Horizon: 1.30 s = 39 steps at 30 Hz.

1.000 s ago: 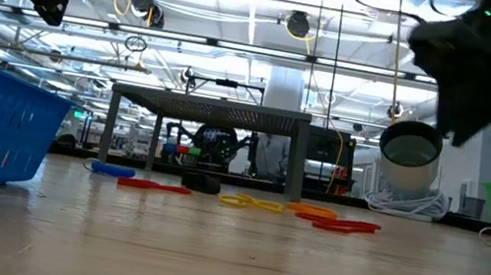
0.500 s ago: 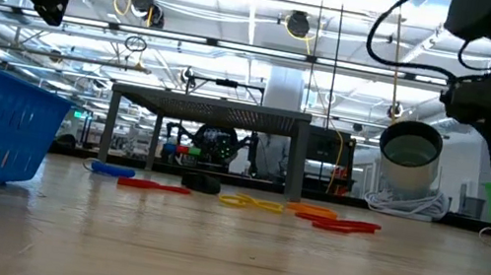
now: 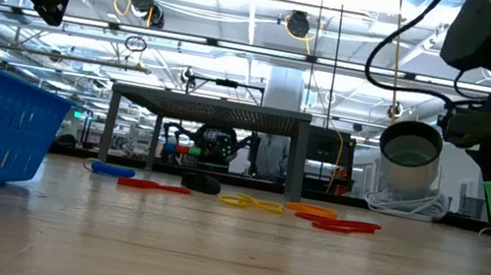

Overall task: Pick & Place Office Desk Supplies
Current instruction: Put the red spring keychain into the red bin

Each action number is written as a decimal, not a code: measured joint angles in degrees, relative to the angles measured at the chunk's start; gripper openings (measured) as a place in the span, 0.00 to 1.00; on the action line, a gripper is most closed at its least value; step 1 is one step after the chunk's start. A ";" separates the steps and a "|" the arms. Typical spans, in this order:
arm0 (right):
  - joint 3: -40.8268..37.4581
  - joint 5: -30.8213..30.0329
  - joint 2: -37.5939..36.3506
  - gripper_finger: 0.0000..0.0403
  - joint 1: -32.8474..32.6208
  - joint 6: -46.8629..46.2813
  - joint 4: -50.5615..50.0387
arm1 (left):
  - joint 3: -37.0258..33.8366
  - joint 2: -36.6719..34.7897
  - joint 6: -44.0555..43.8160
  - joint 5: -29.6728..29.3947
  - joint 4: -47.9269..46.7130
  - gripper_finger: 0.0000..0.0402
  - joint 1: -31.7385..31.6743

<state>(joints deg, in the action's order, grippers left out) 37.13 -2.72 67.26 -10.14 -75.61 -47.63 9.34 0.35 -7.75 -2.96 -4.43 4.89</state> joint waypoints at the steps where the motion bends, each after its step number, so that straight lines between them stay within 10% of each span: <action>1: -0.40 0.00 0.00 0.32 0.09 0.02 0.23 | 0.00 0.01 0.02 0.00 -0.02 0.49 0.01; 16: -5.89 -0.17 0.02 0.31 0.42 -0.17 10.06 | 0.00 0.00 0.02 0.00 0.00 0.49 -0.01; 27: -6.08 -2.62 0.04 0.02 0.40 -0.05 10.25 | 0.00 0.01 0.02 0.00 -0.02 0.49 -0.01; 39: -6.12 -8.15 0.04 0.00 -0.74 -1.63 22.47 | 0.00 0.00 0.02 -0.01 -0.01 0.49 0.01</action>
<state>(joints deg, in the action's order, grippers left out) 31.00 -10.87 67.31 -10.87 -77.25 -25.16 9.34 0.34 -7.73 -2.97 -4.44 4.90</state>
